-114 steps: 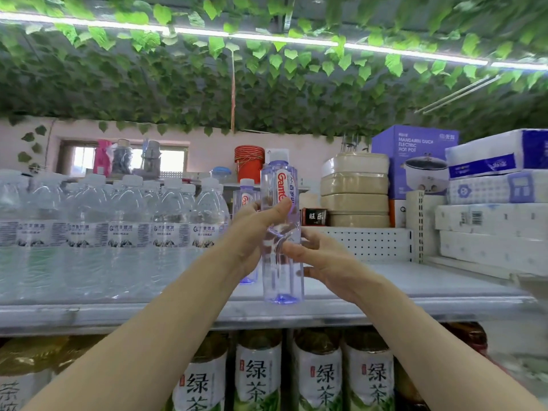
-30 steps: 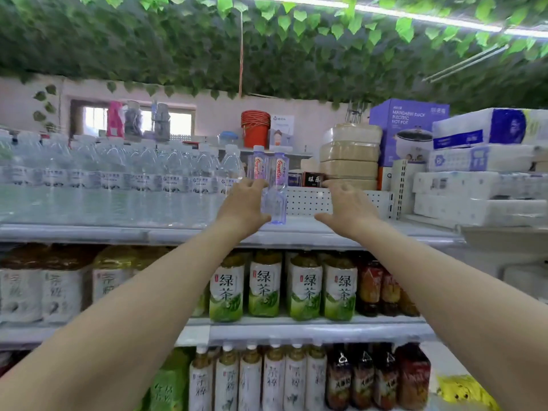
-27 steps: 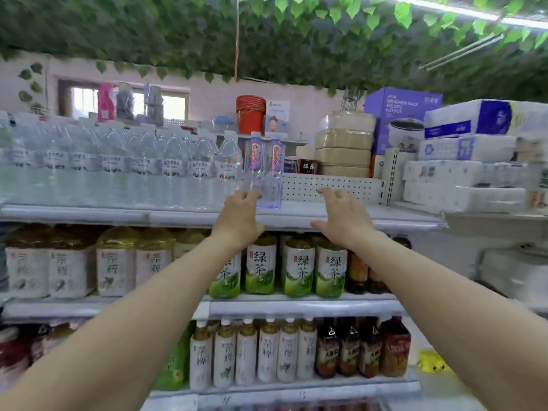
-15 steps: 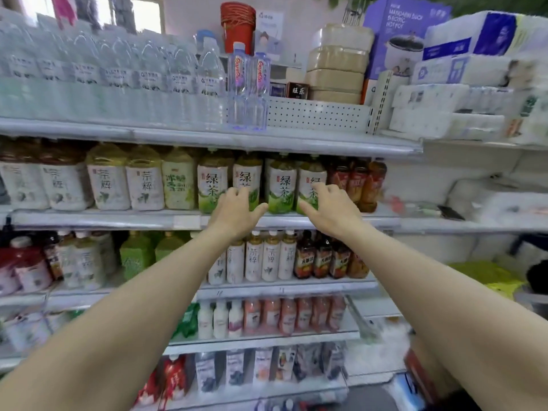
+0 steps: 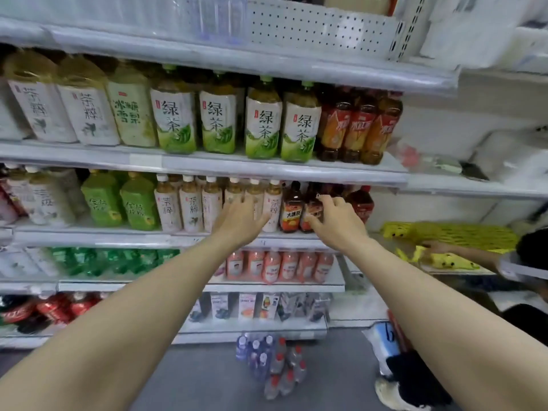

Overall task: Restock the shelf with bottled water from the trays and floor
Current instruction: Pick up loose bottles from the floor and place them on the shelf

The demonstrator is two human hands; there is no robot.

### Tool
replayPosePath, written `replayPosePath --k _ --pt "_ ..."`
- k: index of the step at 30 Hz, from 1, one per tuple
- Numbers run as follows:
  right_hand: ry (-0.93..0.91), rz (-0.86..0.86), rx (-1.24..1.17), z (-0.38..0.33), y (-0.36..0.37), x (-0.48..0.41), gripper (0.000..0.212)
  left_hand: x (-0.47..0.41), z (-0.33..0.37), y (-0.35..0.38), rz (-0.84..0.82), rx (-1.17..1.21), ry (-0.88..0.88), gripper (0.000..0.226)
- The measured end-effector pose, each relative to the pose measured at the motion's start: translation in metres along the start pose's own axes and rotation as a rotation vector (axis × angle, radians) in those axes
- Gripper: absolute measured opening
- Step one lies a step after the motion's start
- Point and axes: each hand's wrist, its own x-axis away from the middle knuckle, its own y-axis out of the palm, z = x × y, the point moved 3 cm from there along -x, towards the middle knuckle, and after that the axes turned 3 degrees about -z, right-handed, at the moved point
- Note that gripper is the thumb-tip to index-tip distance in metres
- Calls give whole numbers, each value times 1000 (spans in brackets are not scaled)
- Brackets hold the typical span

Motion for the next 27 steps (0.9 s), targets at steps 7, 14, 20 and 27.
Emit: replayPosePath --k 7,14,20,27 --pt "11 -209 -24 27 117 -8 64 6 -63 88 -177 -67 -140 58" --pt "41 -381 -48 53 246 -6 62 10 -142 191 -300 -47 -220 59" --pt "141 -509 -108 87 390 4 60 21 -226 315 -404 -28 -275 58" --pt "332 -552 -353 132 584 34 56 48 -339 481 -479 96 -378 63"
